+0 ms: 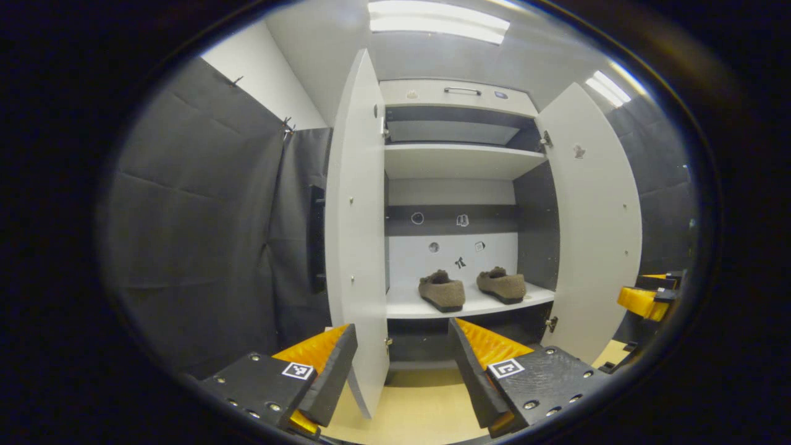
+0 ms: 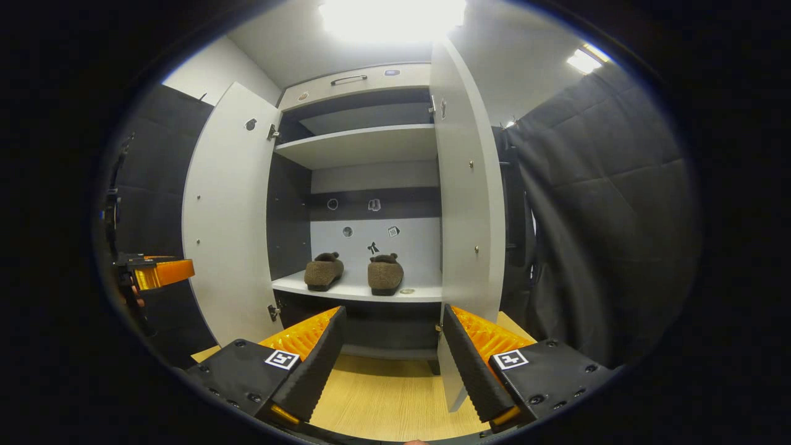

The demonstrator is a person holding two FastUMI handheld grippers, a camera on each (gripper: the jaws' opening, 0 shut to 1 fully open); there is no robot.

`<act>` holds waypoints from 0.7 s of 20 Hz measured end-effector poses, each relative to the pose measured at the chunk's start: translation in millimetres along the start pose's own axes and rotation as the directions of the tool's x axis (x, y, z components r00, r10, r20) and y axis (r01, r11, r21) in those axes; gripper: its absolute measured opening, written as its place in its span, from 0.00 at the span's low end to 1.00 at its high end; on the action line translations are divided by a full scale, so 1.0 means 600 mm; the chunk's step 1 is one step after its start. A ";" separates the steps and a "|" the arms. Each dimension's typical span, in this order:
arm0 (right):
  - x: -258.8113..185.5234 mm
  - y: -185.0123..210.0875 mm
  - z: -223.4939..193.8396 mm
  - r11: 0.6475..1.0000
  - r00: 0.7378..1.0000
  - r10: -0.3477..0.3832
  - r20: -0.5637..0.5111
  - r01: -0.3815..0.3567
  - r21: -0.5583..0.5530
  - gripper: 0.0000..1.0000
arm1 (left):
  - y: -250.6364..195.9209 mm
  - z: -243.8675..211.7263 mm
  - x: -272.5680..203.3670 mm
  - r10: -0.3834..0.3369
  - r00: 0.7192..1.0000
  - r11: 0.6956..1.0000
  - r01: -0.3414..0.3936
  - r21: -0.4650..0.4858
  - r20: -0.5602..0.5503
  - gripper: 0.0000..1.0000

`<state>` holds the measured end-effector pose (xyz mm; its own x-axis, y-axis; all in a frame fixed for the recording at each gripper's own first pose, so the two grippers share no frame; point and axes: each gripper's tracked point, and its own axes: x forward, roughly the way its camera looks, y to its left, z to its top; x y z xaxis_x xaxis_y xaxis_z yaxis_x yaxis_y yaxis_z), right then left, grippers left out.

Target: Grab one shoe with the right hand and put it into the shoe cabinet, grab the other shoe with the left hand and put it into the shoe cabinet; then close the right door with the right hand and the left door with the left hand.

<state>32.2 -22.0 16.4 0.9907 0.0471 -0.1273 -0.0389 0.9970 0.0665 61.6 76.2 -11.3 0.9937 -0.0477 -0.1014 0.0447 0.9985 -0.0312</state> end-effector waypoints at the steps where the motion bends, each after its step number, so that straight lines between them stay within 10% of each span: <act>1: 0.001 0.000 -0.001 1.000 1.000 0.000 -0.003 0.000 0.006 0.98 | 0.002 -0.004 -0.006 0.004 1.000 1.000 -0.004 -0.005 -0.001 0.86; 14: -0.011 -0.151 0.054 0.979 0.979 -0.204 0.005 0.204 -0.007 0.98 | 0.045 -0.005 -0.013 0.037 0.999 0.999 -0.037 -0.016 -0.004 0.93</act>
<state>33.7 -114.5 43.3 0.9784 -0.1580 -0.1331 0.1636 0.9860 0.0325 54.7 103.3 -14.4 0.9943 -0.0104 -0.1065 0.0058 0.9990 -0.0433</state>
